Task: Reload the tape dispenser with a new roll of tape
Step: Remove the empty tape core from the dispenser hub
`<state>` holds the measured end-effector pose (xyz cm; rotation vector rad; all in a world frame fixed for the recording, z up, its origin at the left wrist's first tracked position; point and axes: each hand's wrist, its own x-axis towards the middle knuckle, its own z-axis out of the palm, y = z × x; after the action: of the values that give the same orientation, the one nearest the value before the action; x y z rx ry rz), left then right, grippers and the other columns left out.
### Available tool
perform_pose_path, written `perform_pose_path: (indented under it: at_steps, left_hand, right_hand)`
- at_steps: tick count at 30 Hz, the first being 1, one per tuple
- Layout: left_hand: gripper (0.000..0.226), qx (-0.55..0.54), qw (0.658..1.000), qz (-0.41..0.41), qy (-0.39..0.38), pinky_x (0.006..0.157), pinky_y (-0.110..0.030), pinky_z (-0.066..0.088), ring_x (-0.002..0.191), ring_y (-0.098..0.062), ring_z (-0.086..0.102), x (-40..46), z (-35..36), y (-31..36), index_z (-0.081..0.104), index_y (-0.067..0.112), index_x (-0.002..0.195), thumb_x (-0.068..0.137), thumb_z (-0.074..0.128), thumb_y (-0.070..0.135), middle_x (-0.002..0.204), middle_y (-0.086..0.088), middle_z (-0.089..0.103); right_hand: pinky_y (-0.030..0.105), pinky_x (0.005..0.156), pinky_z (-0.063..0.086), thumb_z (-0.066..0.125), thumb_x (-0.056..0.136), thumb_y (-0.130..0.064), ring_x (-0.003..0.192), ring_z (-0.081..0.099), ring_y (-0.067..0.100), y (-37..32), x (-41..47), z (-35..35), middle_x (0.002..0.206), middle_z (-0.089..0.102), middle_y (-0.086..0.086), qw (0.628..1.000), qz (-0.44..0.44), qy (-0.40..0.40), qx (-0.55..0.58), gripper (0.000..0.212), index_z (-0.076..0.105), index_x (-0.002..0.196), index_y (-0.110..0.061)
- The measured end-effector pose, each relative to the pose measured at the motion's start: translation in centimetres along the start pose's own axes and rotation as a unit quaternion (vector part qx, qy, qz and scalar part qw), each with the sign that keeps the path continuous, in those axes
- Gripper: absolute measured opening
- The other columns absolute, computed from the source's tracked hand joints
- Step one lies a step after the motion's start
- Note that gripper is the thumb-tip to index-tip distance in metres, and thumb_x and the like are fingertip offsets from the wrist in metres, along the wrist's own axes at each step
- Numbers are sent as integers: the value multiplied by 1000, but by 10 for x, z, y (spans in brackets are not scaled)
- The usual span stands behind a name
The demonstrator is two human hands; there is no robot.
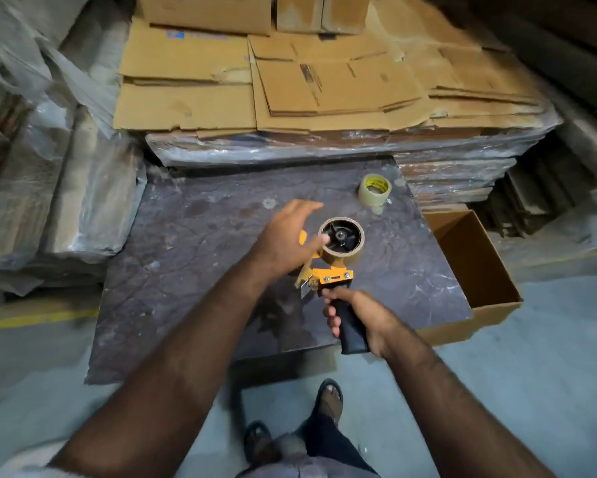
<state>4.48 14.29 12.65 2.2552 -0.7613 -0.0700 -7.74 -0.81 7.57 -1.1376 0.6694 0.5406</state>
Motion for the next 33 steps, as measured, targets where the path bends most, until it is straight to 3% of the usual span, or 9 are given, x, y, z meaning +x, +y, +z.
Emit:
perform_pose_path:
  at_steps: [4,15,19,21,22,24,28,30,33]
  left_hand:
    - [54,20,997,-70,18,97,-37,48,119,-29,59,-26,29,-34,51,9,135,88,64,31,130,-12,59]
    - [37,90,982,-168,-5,99,-30,39,107,-32,60,-89,85,-88,68,7,112,88,48,27,112,-10,66]
    - [37,76,976,-204,-27,102,-40,45,112,-31,57,-79,105,-81,63,8,124,90,57,21,119,-11,63]
    - [48,57,974,-219,-26,103,-45,46,119,-31,53,-68,114,-73,54,7,136,90,62,20,128,-13,60]
    - [53,52,975,-217,-19,102,-45,46,120,-31,52,-62,118,-69,51,6,140,90,62,22,129,-14,59]
    - [59,49,979,-200,-7,100,-44,47,118,-31,52,-50,123,-62,48,6,142,89,59,27,129,-15,58]
    - [59,61,982,-180,-21,103,-49,47,125,-30,52,-13,132,-63,49,10,141,87,55,33,138,-11,56]
    - [63,56,982,-176,-25,109,-52,43,134,-29,48,12,138,-66,47,15,145,86,54,34,148,-7,51]
    - [72,84,978,-185,-54,117,-55,28,153,-22,24,53,145,-74,29,32,156,91,59,36,166,3,26]
  right_hand:
    - [24,43,40,62,90,-27,47,43,13,4,51,-30,62,48,-1,999,48,6,25,22,57,70,-18]
    - [24,43,35,61,90,-24,46,40,14,17,151,-81,59,49,-1,991,127,13,49,21,53,71,-18]
    - [29,49,45,62,94,-23,52,50,20,15,159,-82,64,55,7,994,96,36,28,19,59,82,-10]
    - [34,59,50,65,93,-30,63,60,24,14,159,-85,75,63,11,993,68,66,-67,26,63,95,-4]
    - [36,66,52,67,91,-38,73,64,25,10,157,-89,83,66,10,980,54,86,-171,35,65,102,-5]
    - [34,72,50,67,87,-52,85,65,25,-2,147,-100,89,68,5,905,11,144,-400,44,67,101,-11]
    - [33,82,48,75,80,-45,103,58,26,-47,140,-119,110,61,6,821,-191,240,-481,46,57,110,-15]
    - [38,96,45,80,75,-31,121,51,30,-73,155,-122,130,53,12,786,-260,180,-531,64,52,129,-13]
    - [40,114,36,88,66,-28,141,38,39,-108,191,-123,154,37,18,729,-257,62,-632,100,37,151,-13]
